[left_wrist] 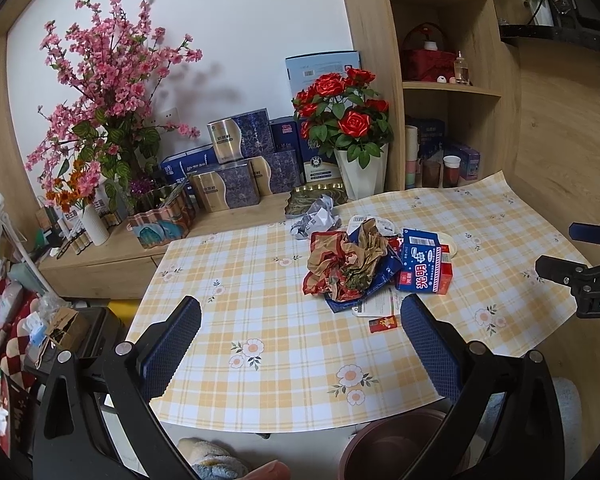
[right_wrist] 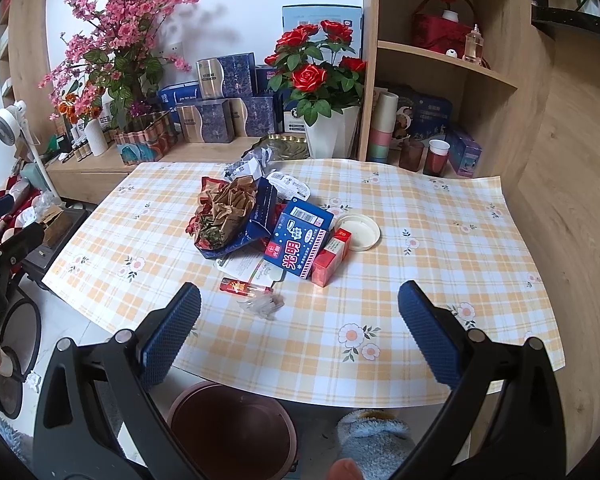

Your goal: Collect trash

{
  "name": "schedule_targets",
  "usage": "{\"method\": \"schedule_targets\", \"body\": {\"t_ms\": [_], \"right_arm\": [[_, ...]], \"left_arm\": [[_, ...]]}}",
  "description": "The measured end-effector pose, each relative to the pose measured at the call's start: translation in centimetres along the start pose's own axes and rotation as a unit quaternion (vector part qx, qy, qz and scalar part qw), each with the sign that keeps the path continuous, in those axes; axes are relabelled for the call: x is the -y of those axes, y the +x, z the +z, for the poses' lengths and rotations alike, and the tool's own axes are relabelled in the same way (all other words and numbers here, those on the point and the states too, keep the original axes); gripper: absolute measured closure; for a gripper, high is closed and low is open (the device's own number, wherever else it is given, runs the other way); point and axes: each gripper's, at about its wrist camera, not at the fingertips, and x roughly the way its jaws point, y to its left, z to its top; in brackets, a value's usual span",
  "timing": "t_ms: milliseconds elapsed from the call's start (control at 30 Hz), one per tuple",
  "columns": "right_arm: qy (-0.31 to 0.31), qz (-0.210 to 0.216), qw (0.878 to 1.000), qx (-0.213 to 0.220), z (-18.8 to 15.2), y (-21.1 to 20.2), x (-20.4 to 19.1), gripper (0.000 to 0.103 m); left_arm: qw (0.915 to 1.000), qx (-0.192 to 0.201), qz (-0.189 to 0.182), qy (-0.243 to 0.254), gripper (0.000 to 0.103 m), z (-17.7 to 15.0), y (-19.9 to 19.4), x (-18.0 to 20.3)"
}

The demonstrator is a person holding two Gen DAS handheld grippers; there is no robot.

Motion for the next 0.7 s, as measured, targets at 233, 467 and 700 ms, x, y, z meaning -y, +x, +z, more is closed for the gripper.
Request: {"method": "schedule_targets", "body": {"t_ms": [233, 467, 700], "right_arm": [[-0.002, 0.0, 1.0, -0.007, -0.1, 0.43, -0.06, 0.006], [0.002, -0.004, 1.0, -0.006, 0.03, 0.3, 0.21, 0.006], [0.003, -0.004, 1.0, -0.006, 0.02, 0.26, 0.28, 0.006]], "left_arm": [[1.0, -0.003, -0.001, -0.004, 0.005, -0.28, 0.3, -0.3], [1.0, -0.003, -0.003, -0.003, 0.005, -0.23, 0.36, -0.22], [1.0, -0.004, -0.004, -0.002, 0.005, -0.24, 0.37, -0.04]]}}
